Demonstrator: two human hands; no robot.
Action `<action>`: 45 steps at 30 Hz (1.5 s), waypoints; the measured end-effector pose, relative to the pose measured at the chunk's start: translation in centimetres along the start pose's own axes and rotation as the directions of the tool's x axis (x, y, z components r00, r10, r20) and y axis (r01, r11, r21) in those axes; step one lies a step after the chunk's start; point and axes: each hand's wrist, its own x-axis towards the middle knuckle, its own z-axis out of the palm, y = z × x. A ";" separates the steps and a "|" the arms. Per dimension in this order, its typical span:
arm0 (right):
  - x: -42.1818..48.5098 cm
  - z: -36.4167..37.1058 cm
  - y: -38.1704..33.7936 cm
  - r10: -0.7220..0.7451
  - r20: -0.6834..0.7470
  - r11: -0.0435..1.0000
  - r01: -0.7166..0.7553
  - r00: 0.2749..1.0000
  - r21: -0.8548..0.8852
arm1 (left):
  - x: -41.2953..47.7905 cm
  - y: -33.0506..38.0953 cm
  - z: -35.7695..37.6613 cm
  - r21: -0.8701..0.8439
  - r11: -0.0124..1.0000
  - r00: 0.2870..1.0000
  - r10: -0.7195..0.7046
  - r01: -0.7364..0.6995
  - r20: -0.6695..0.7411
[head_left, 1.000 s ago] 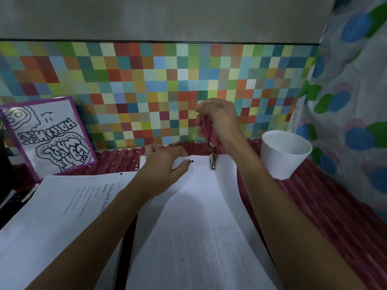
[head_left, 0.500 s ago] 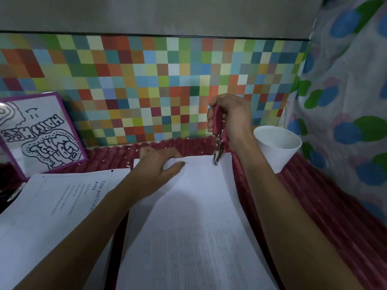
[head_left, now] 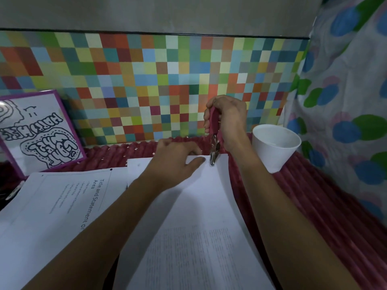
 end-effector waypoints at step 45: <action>-1.0 -2.4 -2.7 0.372 0.410 0.551 0.157 0.833 -0.820 | -1.1 -2.4 -0.3 -0.265 0.957 0.993 -0.121 0.117 0.000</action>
